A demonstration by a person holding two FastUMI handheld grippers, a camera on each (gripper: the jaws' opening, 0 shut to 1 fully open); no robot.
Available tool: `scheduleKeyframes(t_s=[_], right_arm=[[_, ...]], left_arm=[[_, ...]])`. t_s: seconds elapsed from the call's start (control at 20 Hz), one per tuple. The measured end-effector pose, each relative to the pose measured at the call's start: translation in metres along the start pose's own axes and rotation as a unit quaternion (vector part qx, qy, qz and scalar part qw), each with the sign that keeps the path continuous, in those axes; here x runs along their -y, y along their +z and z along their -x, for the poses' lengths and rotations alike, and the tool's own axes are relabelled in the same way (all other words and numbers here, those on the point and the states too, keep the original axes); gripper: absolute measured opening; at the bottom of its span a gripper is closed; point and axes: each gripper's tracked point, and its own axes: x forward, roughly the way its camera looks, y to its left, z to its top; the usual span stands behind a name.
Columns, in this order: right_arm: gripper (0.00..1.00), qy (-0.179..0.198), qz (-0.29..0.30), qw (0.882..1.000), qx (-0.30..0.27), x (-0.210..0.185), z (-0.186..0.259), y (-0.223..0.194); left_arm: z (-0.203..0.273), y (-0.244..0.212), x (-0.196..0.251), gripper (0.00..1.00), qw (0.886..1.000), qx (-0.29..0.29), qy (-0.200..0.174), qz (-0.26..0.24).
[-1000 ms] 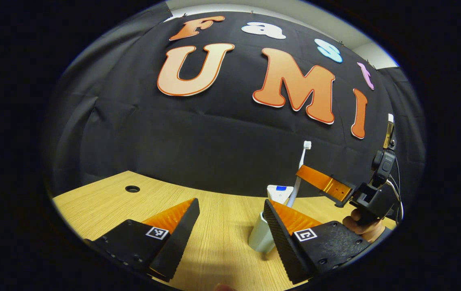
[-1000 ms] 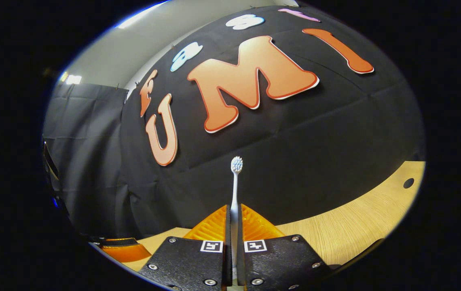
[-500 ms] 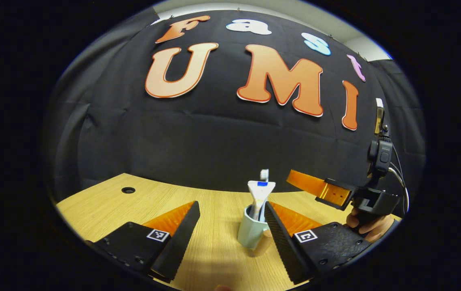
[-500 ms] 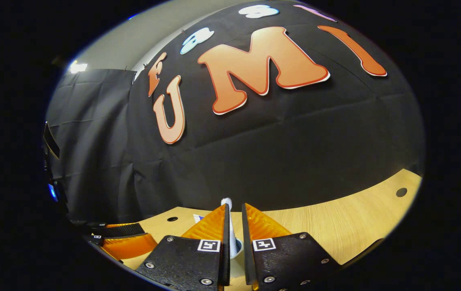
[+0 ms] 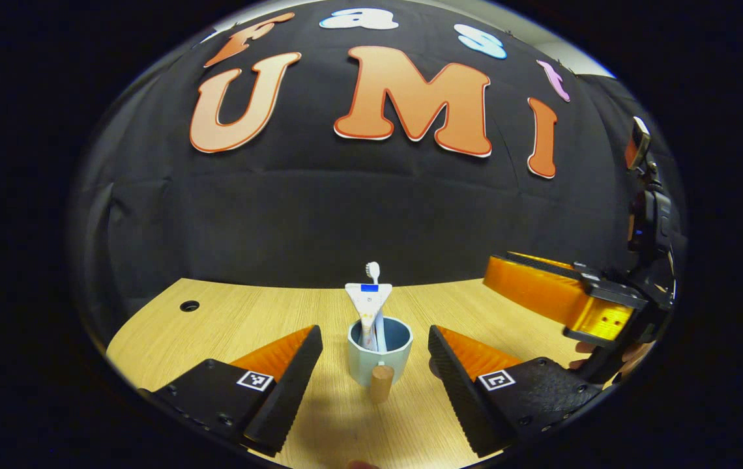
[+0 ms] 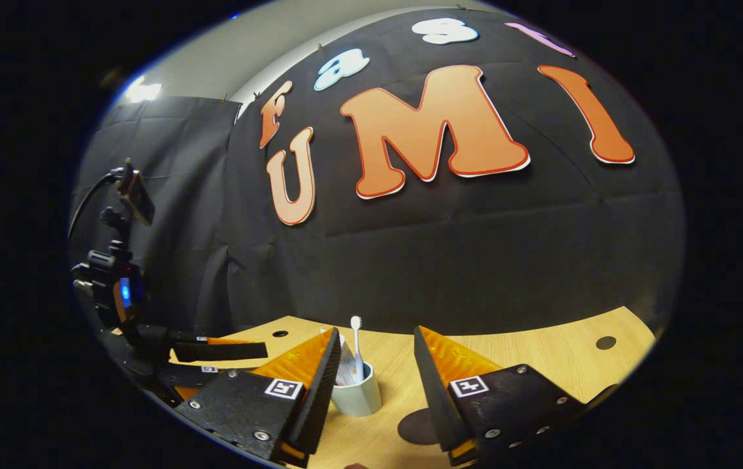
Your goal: Put the toothbrush and toothpaste on the desktop into the cup, then pick up the cup and place it on the coaster on the desktop.
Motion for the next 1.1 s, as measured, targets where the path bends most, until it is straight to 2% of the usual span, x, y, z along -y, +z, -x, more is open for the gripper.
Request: scheduleKeyframes(t_s=[0.15, 0.35, 0.5, 0.8, 0.9, 1.1], right_arm=[[0.81, -0.006, 0.014, 1.000, 0.005, 0.010, 0.026, 0.011], [0.84, -0.008, 0.031, 0.999, 0.015, 0.022, 0.060, 0.022], [0.87, -0.016, 0.040, 0.999, 0.011, 0.034, 0.081, 0.021], [0.89, -0.021, 0.044, 0.998, 0.025, 0.044, 0.115, 0.034], [0.89, -0.020, 0.046, 0.998, 0.027, 0.044, 0.123, 0.034], [0.89, -0.019, 0.043, 0.999, 0.023, 0.047, 0.135, 0.026]], left_arm=[[-0.006, 0.009, 0.013, 0.98, 0.999, -0.032, -0.010, -0.015], [-0.017, 0.006, 0.031, 0.98, 0.994, -0.093, -0.021, -0.046], [-0.029, 0.000, 0.037, 0.96, 0.988, -0.144, -0.021, -0.052], [-0.039, -0.030, 0.030, 0.96, 0.963, -0.256, -0.012, -0.079], [-0.043, -0.045, 0.029, 0.96, 0.951, -0.297, -0.011, -0.086], [-0.044, -0.039, 0.023, 0.94, 0.931, -0.347, 0.009, -0.109]])
